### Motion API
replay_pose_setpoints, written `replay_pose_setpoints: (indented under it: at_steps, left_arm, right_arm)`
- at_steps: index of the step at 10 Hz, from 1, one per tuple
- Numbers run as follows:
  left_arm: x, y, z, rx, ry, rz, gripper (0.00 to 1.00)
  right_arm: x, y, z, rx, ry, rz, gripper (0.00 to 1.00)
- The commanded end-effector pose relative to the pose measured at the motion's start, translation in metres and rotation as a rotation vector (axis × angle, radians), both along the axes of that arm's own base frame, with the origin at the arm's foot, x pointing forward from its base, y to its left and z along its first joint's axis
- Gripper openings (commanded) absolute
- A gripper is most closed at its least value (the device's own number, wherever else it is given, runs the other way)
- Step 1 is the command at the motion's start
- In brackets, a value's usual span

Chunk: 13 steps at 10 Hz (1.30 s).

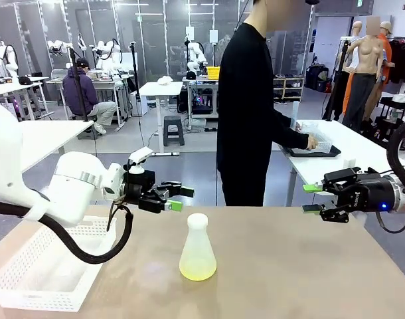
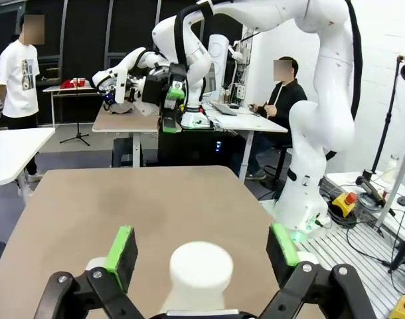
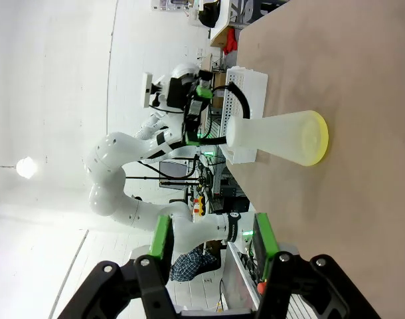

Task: Prepare the solutions needed for the experiment.
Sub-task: When the human places the Big flask in the center of the table, pick up the Big flask and place it in the left Organizing basket.

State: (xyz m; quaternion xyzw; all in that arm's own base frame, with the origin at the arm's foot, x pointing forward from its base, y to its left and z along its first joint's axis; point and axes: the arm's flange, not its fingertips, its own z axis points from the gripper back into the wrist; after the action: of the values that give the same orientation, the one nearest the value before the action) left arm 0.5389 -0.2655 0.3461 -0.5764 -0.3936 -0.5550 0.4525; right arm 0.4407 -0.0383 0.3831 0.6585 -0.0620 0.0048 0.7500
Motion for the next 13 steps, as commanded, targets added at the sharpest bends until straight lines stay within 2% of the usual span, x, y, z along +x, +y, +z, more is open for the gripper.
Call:
replay_pose_setpoints:
  at_steps: [1, 4, 6, 8, 13]
  left_arm:
    - [0.029, 0.005, -0.009, -0.032, -0.016, -0.049, 1.0]
    - [0.042, 0.005, -0.025, -0.021, -0.011, -0.085, 1.0]
    - [0.041, -0.003, -0.032, -0.012, -0.046, -0.12, 1.0]
    - [0.036, -0.003, -0.038, -0.005, -0.018, -0.187, 1.0]
    - [0.048, -0.007, -0.06, -0.012, -0.033, -0.149, 1.0]
  right_arm:
    - [0.0, 0.0, 0.001, 0.004, -0.003, 0.004, 0.62]
    - [0.0, 0.0, 0.001, 0.004, -0.003, 0.004, 0.62]
    - [0.0, 0.0, 0.001, 0.004, -0.003, 0.004, 0.62]
    - [0.0, 0.0, 0.001, 0.004, -0.003, 0.004, 0.62]
    - [0.0, 0.0, 0.001, 0.004, -0.003, 0.004, 0.62]
